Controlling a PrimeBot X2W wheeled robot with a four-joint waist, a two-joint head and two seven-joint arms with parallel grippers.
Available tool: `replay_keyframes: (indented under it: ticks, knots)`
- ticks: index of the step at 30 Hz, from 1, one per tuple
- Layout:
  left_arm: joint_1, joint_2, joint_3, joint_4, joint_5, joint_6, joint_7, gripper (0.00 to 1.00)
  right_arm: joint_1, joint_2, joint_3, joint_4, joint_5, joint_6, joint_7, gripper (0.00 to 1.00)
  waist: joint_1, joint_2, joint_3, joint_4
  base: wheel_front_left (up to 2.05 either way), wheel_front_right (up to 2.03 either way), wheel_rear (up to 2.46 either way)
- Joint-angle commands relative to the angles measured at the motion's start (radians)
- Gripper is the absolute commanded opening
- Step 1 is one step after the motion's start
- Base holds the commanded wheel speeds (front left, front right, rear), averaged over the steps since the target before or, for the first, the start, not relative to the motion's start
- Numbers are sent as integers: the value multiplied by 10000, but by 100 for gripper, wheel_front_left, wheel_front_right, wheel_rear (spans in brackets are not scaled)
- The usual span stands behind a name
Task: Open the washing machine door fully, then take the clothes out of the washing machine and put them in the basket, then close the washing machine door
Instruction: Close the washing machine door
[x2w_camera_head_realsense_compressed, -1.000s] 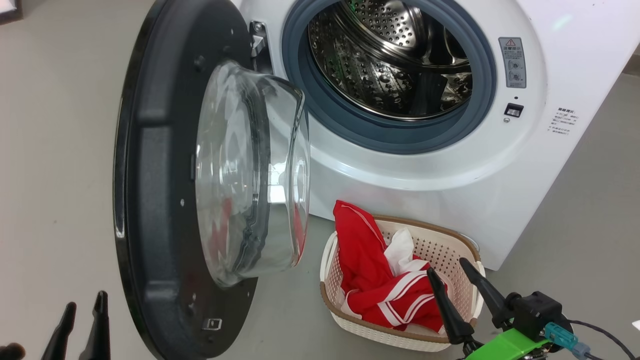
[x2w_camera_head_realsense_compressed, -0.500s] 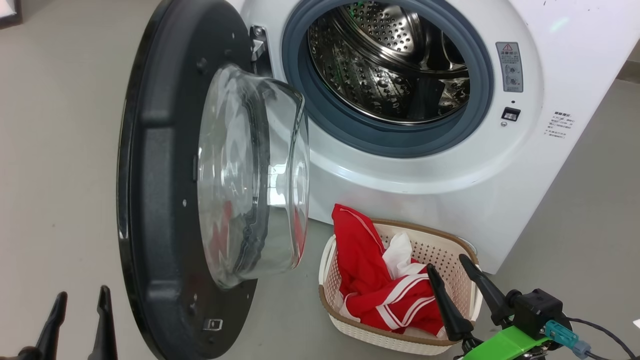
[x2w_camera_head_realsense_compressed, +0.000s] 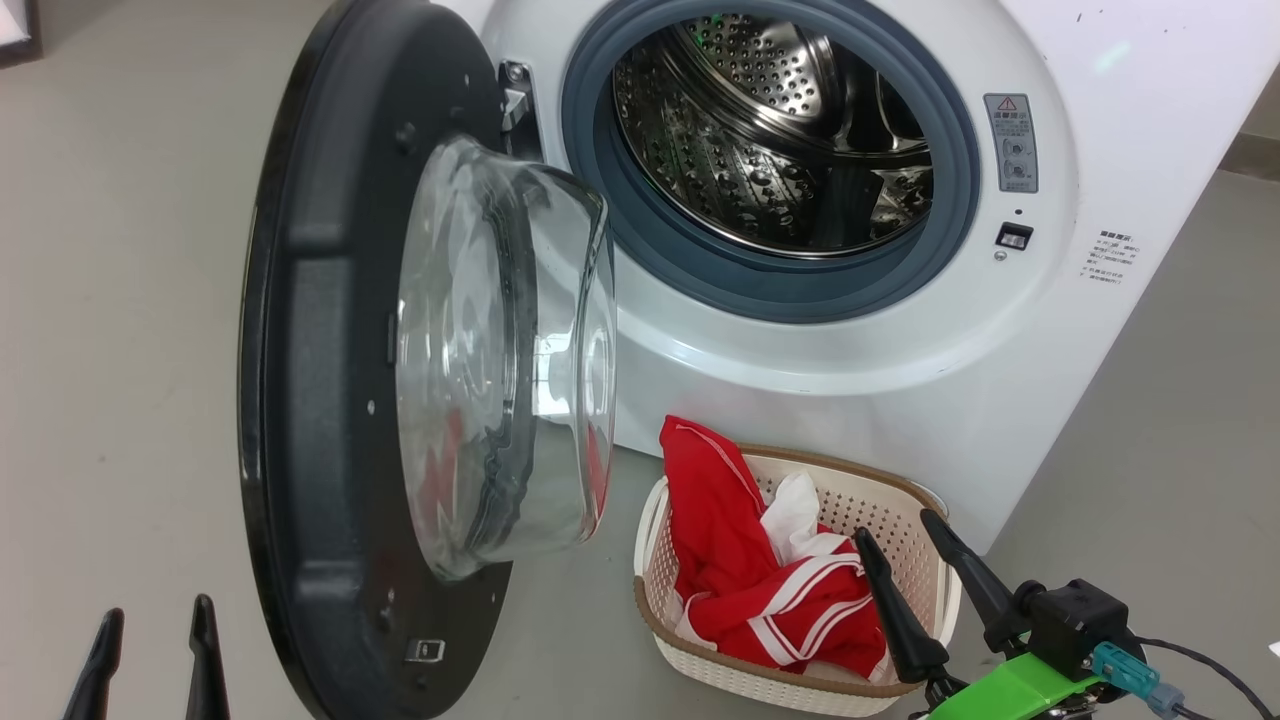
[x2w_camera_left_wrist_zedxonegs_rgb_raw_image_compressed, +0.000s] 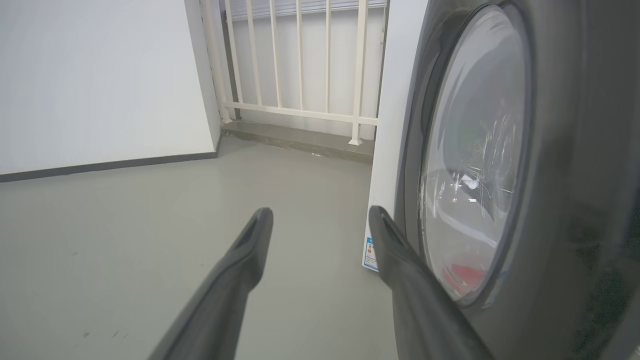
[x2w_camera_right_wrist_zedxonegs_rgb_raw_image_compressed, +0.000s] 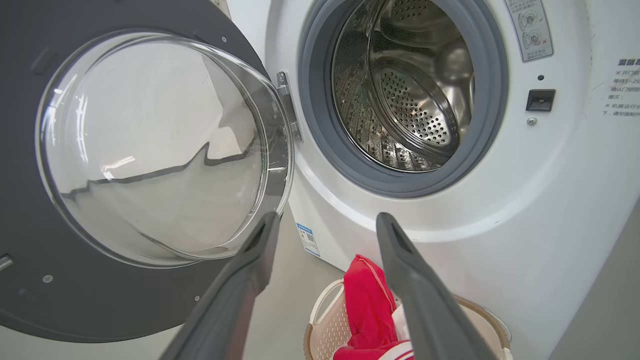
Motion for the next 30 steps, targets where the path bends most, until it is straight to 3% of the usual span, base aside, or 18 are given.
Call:
replay_keyframes:
  ticks: [1, 17, 18, 20, 22, 23, 30]
  knots:
    - [-166, 108, 368, -200, 91, -56, -120, 100, -115, -16, 149, -228, 92, 65, -63, 100, 0, 0, -3, -4, 0, 0, 0]
    - [-361, 237, 203, -100, -236, -56, -120, 100, -105, -2, 72, -243, 49, 65, -63, 100, 0, 0, 65, 0, 0, 0, 0]
    - [-400, 288, 173, -73, -308, -56, -120, 94, -107, 0, 74, -241, 48, 65, -63, 100, 0, 0, 67, 0, 0, 0, 0]
    - [-524, 373, 147, -9, -584, -56, -120, 54, -112, 4, 73, -239, 46, 65, -63, 100, 0, 0, 80, 3, 0, 0, 0]
    - [-679, 569, 75, 91, -862, -56, -120, 34, -121, 9, 71, -235, 44, 65, -63, 100, 0, 0, 93, 1, 0, 0, 0]
    - [-769, 695, 27, 135, -981, -56, -120, 0, -124, 12, 71, -234, 44, 65, -63, 100, 0, 0, 103, -1, 0, 0, 0]
    - [-1552, 1738, -435, 408, -2487, -56, -120, 0, -80, 34, -42, -274, 25, 65, -63, 100, 0, 0, 149, -6, 0, 0, 0]
